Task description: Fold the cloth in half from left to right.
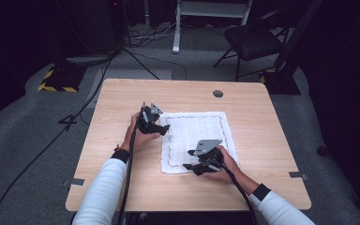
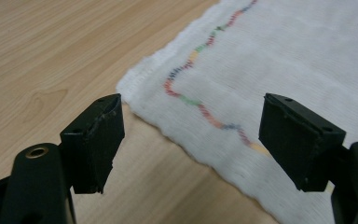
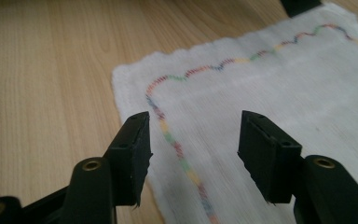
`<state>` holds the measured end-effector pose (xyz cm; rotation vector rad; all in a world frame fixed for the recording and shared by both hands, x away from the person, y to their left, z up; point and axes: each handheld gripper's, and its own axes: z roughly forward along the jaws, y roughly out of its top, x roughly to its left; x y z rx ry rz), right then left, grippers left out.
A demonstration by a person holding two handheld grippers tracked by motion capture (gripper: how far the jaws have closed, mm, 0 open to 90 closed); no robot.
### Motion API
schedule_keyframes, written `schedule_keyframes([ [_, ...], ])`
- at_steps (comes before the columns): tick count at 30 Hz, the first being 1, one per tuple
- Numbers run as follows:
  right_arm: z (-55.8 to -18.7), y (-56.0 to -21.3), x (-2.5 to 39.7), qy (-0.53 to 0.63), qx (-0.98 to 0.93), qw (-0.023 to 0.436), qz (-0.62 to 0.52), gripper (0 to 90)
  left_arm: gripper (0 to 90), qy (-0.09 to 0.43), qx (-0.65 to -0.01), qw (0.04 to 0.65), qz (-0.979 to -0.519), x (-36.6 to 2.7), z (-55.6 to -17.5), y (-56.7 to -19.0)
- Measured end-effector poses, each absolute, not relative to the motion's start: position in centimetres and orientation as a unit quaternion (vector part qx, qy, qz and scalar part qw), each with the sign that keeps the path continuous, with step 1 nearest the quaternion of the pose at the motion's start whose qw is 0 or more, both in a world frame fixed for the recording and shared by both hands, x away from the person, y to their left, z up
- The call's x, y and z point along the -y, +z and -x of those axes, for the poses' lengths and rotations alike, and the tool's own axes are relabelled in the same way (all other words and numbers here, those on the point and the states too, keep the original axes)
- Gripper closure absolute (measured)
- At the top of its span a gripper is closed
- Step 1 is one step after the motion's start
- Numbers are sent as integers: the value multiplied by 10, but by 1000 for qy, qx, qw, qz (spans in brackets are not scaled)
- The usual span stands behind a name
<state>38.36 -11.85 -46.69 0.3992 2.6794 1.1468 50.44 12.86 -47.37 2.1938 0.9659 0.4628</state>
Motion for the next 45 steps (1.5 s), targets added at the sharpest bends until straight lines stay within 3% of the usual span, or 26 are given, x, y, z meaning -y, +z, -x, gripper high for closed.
schedule_keyframes([
  [7,-374,-473,80,390,-912,80,-96,441,210,172,-424,353,-816,-126,-536,-488],
  [13,-371,-481,61,385,-916,73,-85,440,202,176,-430,324,-824,-119,-546,-498],
  [18,-373,-489,52,376,-920,73,-86,442,163,158,-440,341,-816,-124,-549,-502],
  [23,-380,-494,52,368,-921,72,-104,492,184,157,-430,344,-820,-125,-548,-502],
  [25,-382,-493,52,366,-921,73,-113,587,290,152,-420,350,-823,-125,-547,-502],
  [26,-382,-493,52,366,-921,73,-113,587,290,147,-409,353,-828,-126,-546,-501],
  [28,-382,-491,51,357,-922,88,-124,711,469,137,-399,358,-833,-126,-545,-498],
  [30,-381,-491,50,355,-921,99,-126,767,598,124,-390,364,-837,-127,-543,-498],
  [31,-379,-491,50,350,-922,107,-125,805,704,118,-386,366,-838,-128,-543,-498],
  [32,-379,-491,50,350,-922,107,-125,805,704,113,-386,372,-837,-129,-542,-498],
  [33,-377,-491,49,349,-923,113,-118,822,767,106,-383,375,-838,-132,-540,-499],
  [45,-368,-489,35,355,-923,111,-95,864,816,107,-384,349,-848,-157,-527,-488],
])
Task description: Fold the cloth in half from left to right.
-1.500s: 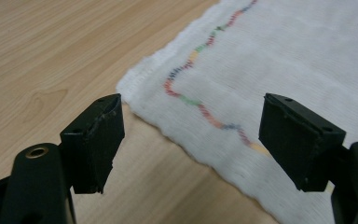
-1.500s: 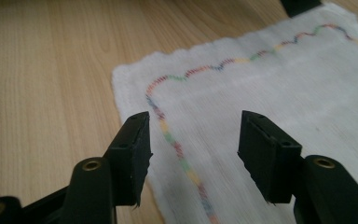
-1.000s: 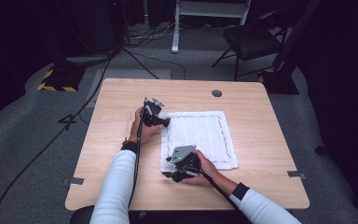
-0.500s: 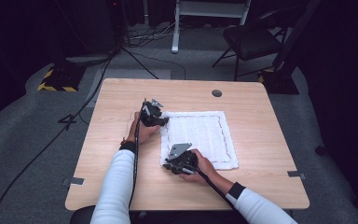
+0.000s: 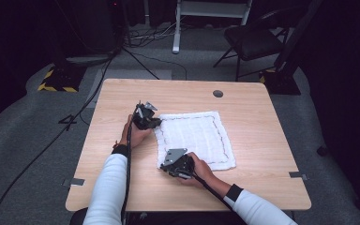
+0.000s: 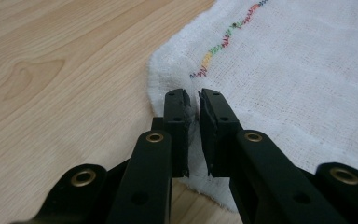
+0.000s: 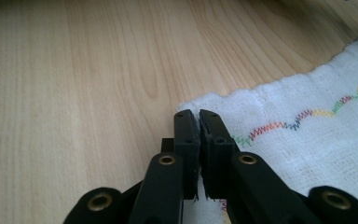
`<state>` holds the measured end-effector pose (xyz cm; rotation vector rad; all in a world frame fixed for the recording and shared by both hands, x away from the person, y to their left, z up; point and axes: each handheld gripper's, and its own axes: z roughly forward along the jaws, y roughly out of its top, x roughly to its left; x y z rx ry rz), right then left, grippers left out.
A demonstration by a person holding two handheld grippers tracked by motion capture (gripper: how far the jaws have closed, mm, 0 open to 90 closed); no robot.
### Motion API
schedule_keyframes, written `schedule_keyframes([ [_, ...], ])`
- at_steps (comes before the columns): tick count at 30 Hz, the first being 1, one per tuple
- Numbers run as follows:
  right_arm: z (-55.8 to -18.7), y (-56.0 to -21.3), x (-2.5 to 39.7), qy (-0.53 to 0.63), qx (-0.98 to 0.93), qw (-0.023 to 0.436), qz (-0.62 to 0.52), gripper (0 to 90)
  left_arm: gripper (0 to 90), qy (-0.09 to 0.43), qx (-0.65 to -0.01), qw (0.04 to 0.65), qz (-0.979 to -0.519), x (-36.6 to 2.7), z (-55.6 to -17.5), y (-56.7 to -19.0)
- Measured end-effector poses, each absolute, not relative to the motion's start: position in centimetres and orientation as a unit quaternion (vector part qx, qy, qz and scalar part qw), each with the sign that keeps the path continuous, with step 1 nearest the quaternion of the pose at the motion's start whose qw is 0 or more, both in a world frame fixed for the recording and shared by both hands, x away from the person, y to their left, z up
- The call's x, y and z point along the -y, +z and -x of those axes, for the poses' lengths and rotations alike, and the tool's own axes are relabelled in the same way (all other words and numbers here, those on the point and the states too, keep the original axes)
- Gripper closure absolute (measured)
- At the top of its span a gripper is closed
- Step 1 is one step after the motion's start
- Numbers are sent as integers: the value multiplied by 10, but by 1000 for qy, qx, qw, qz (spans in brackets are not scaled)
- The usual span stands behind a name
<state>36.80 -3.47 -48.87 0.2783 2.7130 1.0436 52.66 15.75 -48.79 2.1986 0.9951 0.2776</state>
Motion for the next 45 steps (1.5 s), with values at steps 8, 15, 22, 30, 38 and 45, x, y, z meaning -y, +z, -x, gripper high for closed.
schedule_keyframes([
  [8,-359,-476,23,369,-920,112,-77,867,821,115,-377,349,-850,-180,-513,-474],
  [15,-349,-463,19,383,-914,118,-64,868,825,123,-383,392,-828,-197,-500,-458],
  [22,-349,-446,29,403,-903,130,-70,868,827,144,-385,397,-821,-193,-499,-450],
  [30,-350,-437,72,422,-889,139,-107,868,840,162,-372,415,-814,-162,-503,-438],
  [38,-354,-429,115,434,-877,151,-143,868,847,168,-351,409,-825,-122,-513,-432],
  [45,-359,-427,152,428,-871,168,-173,868,848,158,-338,412,-832,-88,-524,-435],
])
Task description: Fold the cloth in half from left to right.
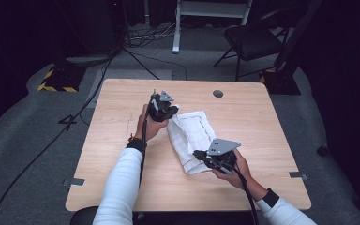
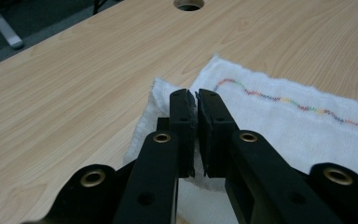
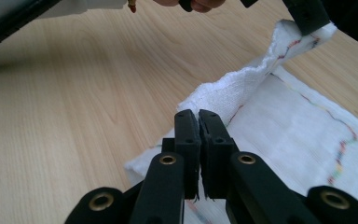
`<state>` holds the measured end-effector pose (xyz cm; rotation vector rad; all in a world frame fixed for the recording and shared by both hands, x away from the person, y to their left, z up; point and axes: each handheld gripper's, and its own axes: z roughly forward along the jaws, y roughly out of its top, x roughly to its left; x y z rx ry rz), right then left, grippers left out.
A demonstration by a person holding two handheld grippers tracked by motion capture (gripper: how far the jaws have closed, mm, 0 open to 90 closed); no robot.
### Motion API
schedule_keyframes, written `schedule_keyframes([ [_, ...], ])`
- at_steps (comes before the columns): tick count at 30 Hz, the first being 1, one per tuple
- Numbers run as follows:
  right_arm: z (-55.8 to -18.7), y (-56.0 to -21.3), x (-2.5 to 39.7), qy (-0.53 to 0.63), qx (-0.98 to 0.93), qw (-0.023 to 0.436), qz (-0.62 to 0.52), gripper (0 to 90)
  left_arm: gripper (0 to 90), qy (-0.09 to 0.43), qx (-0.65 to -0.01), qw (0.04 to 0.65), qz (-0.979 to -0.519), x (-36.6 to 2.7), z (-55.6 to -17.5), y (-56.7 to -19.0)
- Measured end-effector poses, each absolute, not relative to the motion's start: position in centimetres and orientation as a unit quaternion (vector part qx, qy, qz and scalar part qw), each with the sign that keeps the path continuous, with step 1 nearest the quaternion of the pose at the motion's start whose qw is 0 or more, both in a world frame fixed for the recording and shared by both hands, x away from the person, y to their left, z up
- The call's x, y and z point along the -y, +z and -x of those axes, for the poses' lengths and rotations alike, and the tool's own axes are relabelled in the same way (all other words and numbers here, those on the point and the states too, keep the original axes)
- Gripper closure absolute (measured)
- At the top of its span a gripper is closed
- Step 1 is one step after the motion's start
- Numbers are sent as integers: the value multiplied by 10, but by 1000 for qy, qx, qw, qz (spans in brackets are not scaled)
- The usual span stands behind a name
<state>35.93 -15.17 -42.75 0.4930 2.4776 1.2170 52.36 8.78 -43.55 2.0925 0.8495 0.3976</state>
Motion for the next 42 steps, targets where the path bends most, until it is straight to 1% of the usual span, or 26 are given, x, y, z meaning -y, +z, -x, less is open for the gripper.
schedule_keyframes([
  [2,-361,-428,168,423,-870,174,-185,868,848,157,-333,411,-834,-79,-525,-437],
  [8,-362,-431,189,417,-867,179,-205,868,848,148,-327,419,-834,-57,-530,-440],
  [13,-360,-433,207,410,-867,181,-220,868,849,147,-310,418,-841,-36,-535,-437],
  [17,-360,-438,219,401,-871,172,-226,867,848,145,-294,410,-851,-18,-540,-438],
  [21,-359,-443,222,382,-879,176,-224,863,843,144,-290,402,-856,0,-545,-444],
  [22,-359,-445,223,376,-881,180,-224,857,814,149,-294,399,-856,4,-546,-446],
  [23,-359,-447,224,368,-885,184,-220,846,761,152,-296,395,-856,8,-546,-447],
  [24,-360,-451,226,357,-889,187,-215,811,690,152,-299,393,-856,11,-546,-447],
  [26,-364,-458,229,332,-896,198,-217,648,493,150,-310,391,-853,12,-543,-444],
  [27,-366,-460,232,327,-895,201,-227,631,423,149,-314,400,-848,10,-538,-442],
  [28,-368,-461,241,337,-891,184,-244,561,342,147,-311,407,-846,6,-532,-440],
  [29,-368,-461,241,337,-891,184,-244,561,342,144,-308,408,-847,4,-529,-439],
  [31,-367,-458,246,343,-887,189,-246,513,302,141,-297,404,-853,-6,-516,-438],
  [33,-367,-454,251,352,-880,197,-251,503,295,131,-289,402,-859,-14,-505,-439],
  [35,-369,-452,256,362,-874,198,-256,498,285,136,-272,391,-869,-20,-488,-442],
  [38,-373,-449,259,366,-867,210,-267,497,285,129,-248,384,-880,-27,-466,-448],
  [42,-382,-449,257,370,-864,211,-270,505,285,125,-228,364,-895,-27,-447,-460],
])
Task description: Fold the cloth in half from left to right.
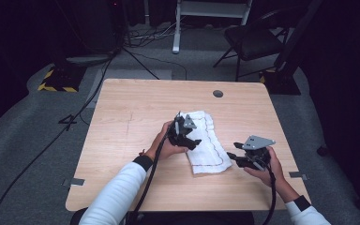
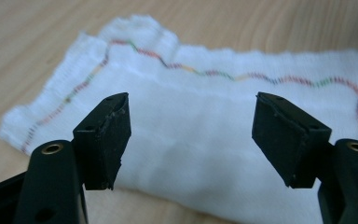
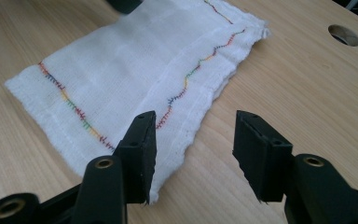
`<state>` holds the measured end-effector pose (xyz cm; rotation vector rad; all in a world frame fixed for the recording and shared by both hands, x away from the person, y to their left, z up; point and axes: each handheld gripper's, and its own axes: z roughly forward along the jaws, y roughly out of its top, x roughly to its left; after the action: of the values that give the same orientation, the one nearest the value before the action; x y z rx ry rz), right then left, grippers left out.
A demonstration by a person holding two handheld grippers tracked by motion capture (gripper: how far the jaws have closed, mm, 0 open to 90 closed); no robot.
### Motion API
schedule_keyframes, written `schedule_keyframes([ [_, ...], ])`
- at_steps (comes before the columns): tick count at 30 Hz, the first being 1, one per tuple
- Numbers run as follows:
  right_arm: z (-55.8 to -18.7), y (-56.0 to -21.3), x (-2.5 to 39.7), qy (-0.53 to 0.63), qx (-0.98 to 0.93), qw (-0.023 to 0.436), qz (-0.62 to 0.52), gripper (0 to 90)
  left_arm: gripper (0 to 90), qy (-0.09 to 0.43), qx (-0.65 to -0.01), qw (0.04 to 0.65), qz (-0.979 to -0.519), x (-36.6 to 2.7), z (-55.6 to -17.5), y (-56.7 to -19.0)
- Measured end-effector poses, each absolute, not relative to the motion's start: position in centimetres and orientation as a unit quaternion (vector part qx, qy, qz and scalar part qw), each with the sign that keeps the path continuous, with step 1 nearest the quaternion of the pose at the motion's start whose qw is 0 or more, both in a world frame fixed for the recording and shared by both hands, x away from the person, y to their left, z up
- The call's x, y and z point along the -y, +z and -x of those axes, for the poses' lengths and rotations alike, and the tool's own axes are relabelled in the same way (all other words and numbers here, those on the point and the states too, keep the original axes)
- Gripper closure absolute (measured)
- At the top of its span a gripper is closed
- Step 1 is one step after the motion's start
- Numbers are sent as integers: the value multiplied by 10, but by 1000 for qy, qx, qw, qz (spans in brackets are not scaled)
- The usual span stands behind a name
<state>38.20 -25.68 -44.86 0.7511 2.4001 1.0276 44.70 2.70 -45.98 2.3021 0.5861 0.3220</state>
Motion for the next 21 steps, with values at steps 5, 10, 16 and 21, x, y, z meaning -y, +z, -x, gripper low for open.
schedule_keyframes([
  [5,-396,-461,247,342,-884,190,-256,506,266,112,-214,342,-908,-23,-424,-475],
  [10,-401,-479,238,295,-916,145,-228,526,257,121,-185,322,-920,-17,-407,-482],
  [16,-389,-479,232,290,-921,143,-217,553,265,113,-189,321,-921,-21,-404,-488],
  [21,-381,-483,231,317,-910,119,-240,551,271,106,-200,327,-918,-33,-395,-490],
])
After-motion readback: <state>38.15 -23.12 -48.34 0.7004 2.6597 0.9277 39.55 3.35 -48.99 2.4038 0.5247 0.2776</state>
